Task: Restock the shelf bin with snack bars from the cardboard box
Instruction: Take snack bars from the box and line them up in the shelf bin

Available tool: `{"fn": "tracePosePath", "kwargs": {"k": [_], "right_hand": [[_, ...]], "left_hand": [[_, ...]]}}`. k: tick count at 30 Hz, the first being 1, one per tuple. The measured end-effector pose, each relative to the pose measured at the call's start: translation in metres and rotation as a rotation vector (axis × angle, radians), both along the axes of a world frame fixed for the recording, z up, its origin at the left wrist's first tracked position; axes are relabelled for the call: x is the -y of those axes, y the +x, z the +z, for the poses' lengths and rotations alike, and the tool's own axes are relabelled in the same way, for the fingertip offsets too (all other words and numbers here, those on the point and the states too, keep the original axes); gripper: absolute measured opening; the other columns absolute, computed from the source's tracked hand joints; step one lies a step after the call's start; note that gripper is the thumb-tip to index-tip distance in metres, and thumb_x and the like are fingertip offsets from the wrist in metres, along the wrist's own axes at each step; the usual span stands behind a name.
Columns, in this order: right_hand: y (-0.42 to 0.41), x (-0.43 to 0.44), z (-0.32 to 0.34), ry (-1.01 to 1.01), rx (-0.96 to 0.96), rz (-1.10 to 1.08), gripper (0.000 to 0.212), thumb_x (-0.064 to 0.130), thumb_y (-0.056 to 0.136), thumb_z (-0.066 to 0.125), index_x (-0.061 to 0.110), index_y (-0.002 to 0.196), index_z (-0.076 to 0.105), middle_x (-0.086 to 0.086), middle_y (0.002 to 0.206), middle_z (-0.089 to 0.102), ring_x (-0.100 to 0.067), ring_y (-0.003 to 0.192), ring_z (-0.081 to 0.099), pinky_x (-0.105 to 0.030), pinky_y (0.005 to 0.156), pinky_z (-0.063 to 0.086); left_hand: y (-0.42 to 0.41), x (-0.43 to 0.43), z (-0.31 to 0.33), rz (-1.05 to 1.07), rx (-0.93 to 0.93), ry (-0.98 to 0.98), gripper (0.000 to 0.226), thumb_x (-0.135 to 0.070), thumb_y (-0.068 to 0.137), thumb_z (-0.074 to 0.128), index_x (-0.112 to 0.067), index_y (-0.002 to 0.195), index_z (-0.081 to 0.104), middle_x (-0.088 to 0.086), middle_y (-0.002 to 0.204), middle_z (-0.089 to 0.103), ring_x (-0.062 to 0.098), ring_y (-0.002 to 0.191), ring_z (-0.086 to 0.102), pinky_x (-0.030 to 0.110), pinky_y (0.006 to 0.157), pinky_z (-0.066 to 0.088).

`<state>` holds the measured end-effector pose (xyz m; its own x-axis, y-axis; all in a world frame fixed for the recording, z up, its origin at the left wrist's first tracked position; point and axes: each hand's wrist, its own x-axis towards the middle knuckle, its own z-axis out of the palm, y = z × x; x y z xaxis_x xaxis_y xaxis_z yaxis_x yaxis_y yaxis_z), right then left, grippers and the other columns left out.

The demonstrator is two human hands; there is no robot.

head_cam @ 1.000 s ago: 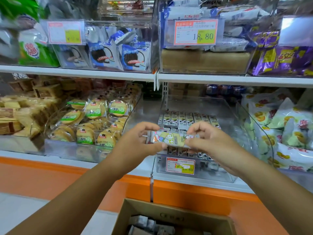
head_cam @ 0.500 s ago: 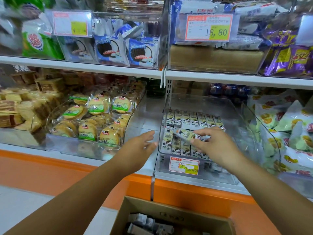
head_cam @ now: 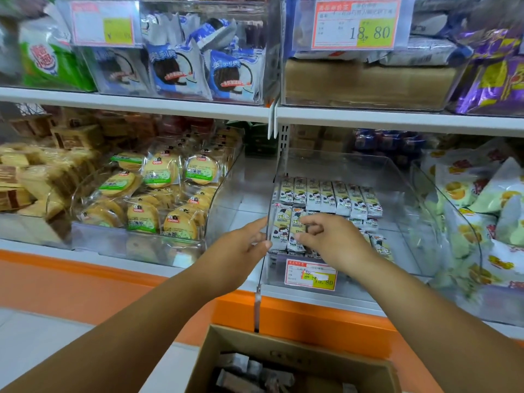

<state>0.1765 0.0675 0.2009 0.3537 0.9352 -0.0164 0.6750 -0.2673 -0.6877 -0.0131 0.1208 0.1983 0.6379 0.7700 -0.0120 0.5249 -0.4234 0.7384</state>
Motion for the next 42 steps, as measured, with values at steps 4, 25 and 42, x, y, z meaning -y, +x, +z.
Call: {"fn": "tracePosePath", "kwargs": {"k": [4, 25, 42], "right_hand": [[-0.002, 0.005, 0.002, -0.025, 0.097, 0.034, 0.047, 0.042, 0.094, 0.055, 0.026, 0.139, 0.048, 0.003, 0.120, 0.061, -0.017, 0.105, 0.058, -0.026, 0.083, 0.042], [-0.028, 0.164, -0.273, -0.639, 0.045, 0.255, 0.040, 0.043, 0.097, 0.048, 0.022, 0.132, 0.049, -0.003, 0.124, 0.059, -0.020, 0.104, 0.059, -0.033, 0.087, 0.048], [-0.099, 0.161, -0.369, -0.627, 0.296, 0.378, 0.091, 0.042, 0.084, 0.067, 0.025, 0.153, 0.009, -0.006, 0.148, 0.030, -0.030, 0.130, 0.033, -0.041, 0.102, 0.036]], "left_hand": [[-0.006, -0.003, -0.008, 0.000, 0.008, -0.035, 0.053, -0.033, 0.102, 0.046, -0.040, 0.151, 0.027, -0.005, 0.143, 0.053, 0.014, 0.126, 0.055, 0.039, 0.108, 0.044], [-0.083, 0.104, -0.254, -0.023, -0.434, -0.389, 0.036, -0.018, 0.095, 0.062, -0.017, 0.131, 0.060, 0.000, 0.124, 0.063, 0.018, 0.116, 0.059, 0.027, 0.098, 0.046], [-0.097, 0.101, -0.335, 0.025, -0.614, -0.261, 0.051, -0.009, 0.087, 0.067, -0.020, 0.135, 0.055, 0.005, 0.142, 0.043, 0.025, 0.136, 0.025, 0.022, 0.110, 0.021]]}}
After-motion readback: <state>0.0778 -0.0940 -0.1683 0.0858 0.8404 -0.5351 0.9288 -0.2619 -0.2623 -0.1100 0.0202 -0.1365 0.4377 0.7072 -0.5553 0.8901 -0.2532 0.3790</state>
